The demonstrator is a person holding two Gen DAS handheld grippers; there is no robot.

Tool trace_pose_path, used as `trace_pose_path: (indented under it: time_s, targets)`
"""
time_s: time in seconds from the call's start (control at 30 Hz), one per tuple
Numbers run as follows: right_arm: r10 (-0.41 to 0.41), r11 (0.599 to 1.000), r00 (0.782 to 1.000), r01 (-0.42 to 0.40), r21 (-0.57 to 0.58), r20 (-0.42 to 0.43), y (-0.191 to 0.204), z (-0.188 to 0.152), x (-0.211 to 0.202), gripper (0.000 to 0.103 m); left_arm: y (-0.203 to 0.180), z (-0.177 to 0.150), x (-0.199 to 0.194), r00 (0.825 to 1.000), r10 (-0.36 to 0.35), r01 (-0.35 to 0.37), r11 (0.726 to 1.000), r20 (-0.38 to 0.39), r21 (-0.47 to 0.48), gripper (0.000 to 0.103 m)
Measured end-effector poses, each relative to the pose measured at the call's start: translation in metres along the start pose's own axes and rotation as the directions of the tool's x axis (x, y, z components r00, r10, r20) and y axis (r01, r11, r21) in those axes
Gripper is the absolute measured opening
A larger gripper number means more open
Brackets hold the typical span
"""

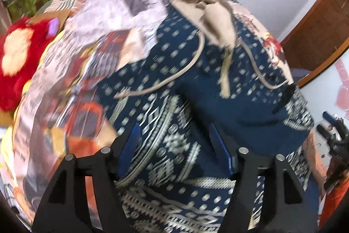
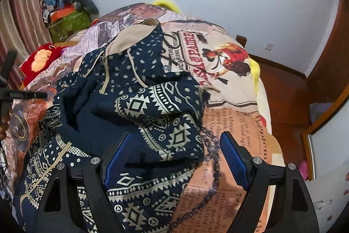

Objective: Fold large clothes

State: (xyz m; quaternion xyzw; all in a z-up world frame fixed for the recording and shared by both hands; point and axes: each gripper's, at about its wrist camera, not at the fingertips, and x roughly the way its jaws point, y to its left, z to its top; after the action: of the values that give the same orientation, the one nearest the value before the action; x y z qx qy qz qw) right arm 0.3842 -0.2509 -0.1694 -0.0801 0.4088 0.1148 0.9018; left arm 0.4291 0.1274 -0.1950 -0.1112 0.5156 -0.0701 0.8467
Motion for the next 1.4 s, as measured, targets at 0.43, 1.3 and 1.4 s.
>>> trace_pose_path:
  time_s: [0.43,1.3,1.4]
  targets:
    - [-0.031,0.997,0.997,0.026,-0.067,-0.072,-0.01,0.011,0.048,0.081,-0.024,0.048,0.124,0.978,-0.063,0.04,0.993,-0.2,-0.116,0.064]
    - [-0.005,0.994,0.987,0.021,0.104,-0.159,-0.03,0.022,0.103,0.081,0.052,-0.035,0.015,0.992,0.118,-0.118,0.993,0.055,-0.003,0.013]
    - [-0.011,0.995,0.985,0.027,0.094,-0.17,-0.025,0.019,0.1,0.081,0.069,-0.058,0.051,0.989,0.128,-0.131,0.991,-0.076,-0.029,0.022]
